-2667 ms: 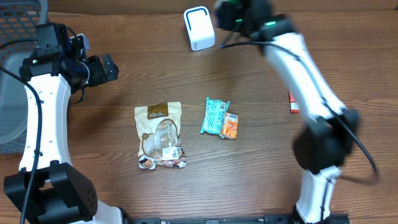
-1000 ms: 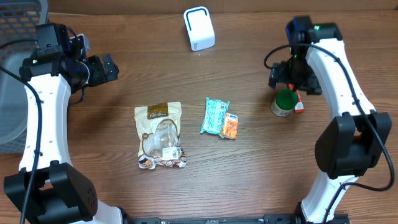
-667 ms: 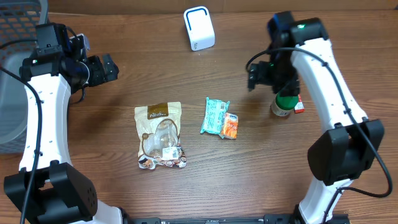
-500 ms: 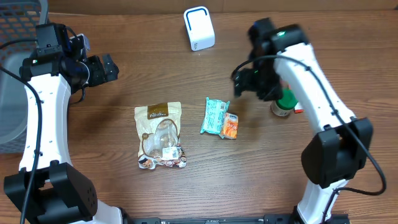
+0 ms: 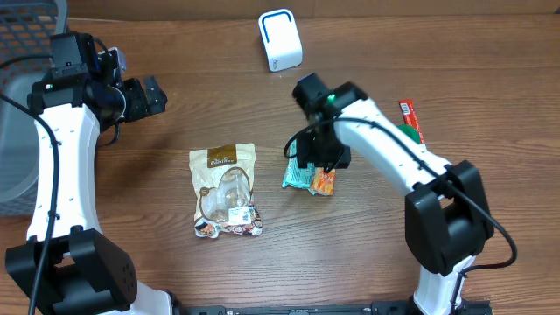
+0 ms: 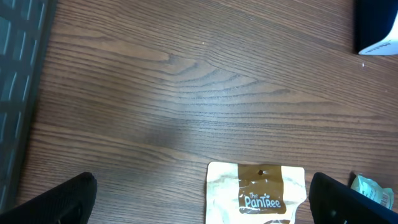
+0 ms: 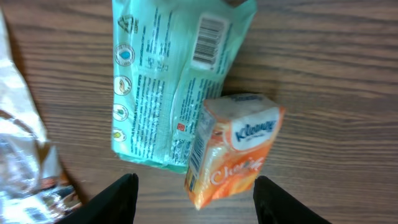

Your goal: Scan the item barcode

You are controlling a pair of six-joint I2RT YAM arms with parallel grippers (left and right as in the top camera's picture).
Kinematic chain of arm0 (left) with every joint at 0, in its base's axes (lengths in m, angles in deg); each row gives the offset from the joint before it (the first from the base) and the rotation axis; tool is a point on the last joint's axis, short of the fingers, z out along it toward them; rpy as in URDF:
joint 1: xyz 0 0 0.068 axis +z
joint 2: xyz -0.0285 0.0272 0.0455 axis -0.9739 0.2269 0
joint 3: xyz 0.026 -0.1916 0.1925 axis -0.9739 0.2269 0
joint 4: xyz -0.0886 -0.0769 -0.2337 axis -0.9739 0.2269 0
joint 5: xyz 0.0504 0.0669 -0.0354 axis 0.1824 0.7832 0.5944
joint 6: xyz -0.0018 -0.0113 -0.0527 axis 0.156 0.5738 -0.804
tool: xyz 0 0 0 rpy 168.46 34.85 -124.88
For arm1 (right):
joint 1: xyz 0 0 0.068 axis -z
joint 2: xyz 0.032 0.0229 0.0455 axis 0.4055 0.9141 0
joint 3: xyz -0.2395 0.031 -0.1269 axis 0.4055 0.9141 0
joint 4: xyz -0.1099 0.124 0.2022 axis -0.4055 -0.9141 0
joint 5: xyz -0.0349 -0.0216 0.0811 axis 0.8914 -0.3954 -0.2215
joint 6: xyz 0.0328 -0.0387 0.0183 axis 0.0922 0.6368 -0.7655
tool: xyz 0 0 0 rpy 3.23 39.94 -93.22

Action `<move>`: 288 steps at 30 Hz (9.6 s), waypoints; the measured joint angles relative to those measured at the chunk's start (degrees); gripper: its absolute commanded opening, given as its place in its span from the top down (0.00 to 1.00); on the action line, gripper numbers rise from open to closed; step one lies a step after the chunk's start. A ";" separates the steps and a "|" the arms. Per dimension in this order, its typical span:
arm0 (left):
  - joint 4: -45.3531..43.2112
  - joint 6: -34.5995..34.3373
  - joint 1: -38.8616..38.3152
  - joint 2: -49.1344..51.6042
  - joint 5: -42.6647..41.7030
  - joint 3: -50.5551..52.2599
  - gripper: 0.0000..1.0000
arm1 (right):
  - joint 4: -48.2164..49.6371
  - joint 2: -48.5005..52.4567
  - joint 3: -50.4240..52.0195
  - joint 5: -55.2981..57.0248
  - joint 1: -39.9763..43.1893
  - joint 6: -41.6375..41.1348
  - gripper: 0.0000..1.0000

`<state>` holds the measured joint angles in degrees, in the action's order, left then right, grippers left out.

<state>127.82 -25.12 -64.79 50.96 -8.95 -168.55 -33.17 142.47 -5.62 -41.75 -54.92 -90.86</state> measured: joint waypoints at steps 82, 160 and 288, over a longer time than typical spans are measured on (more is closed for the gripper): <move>0.02 0.00 0.00 0.00 -0.02 0.00 0.00 | 24.59 -0.17 12.68 2.19 -1.66 -5.62 0.49; 0.02 0.00 0.00 0.00 -0.02 0.00 0.00 | 13.77 -9.31 21.99 1.22 5.42 5.55 0.92; 0.02 0.00 0.00 0.00 0.00 0.00 0.00 | 17.46 -4.63 21.05 30.91 -15.91 -6.05 0.70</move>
<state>127.84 -25.12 -64.79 50.96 -8.95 -168.55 -15.71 137.83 15.43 -10.84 -70.84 -96.91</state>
